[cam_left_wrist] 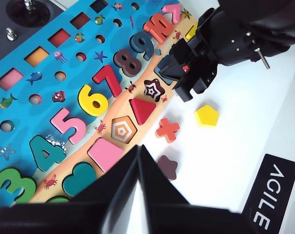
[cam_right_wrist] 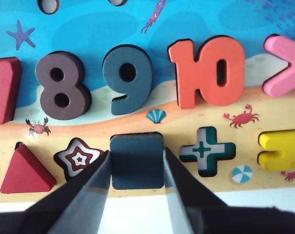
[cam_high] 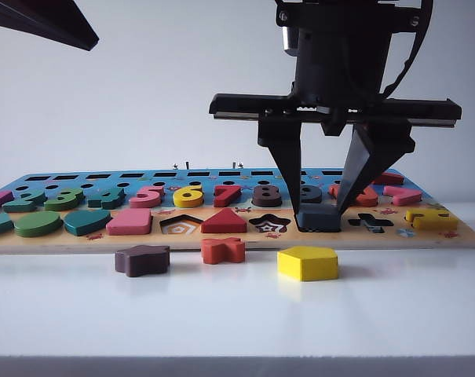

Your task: Insert the cube into the slot.

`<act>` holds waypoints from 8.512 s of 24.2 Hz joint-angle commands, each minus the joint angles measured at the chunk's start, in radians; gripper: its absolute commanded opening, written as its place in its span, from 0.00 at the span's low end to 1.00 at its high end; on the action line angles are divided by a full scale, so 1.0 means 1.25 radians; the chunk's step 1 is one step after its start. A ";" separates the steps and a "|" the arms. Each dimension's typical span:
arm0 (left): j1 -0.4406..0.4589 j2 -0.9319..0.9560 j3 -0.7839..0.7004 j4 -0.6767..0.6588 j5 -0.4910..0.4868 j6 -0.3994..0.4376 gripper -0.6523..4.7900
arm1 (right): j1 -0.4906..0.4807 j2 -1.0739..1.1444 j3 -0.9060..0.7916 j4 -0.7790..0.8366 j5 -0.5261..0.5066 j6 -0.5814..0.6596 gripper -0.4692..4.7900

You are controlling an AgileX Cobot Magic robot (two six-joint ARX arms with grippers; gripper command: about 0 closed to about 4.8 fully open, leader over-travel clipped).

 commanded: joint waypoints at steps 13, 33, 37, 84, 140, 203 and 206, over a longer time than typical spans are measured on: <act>-0.001 -0.002 0.003 0.018 -0.002 0.005 0.15 | -0.001 -0.002 0.000 0.002 0.015 -0.010 0.51; -0.001 -0.002 0.003 0.037 -0.002 0.004 0.15 | -0.008 -0.113 0.002 0.060 0.012 -0.162 0.51; -0.001 -0.002 0.003 0.059 -0.002 0.002 0.15 | -0.034 -0.165 0.002 0.080 -0.007 -0.298 0.49; 0.063 -0.010 0.003 0.172 -0.085 -0.034 0.15 | -0.728 -1.184 -0.590 0.269 -0.318 -0.564 0.08; 0.308 -0.750 -0.666 0.347 -0.480 -0.057 0.15 | -0.728 -1.237 -0.864 0.466 -0.369 -0.638 0.08; 0.307 -0.751 -0.724 0.442 -0.474 -0.060 0.15 | -0.728 -1.237 -0.864 0.465 -0.369 -0.638 0.08; 0.307 -0.751 -0.724 0.442 -0.474 -0.060 0.15 | -0.728 -1.237 -0.864 0.465 -0.369 -0.638 0.08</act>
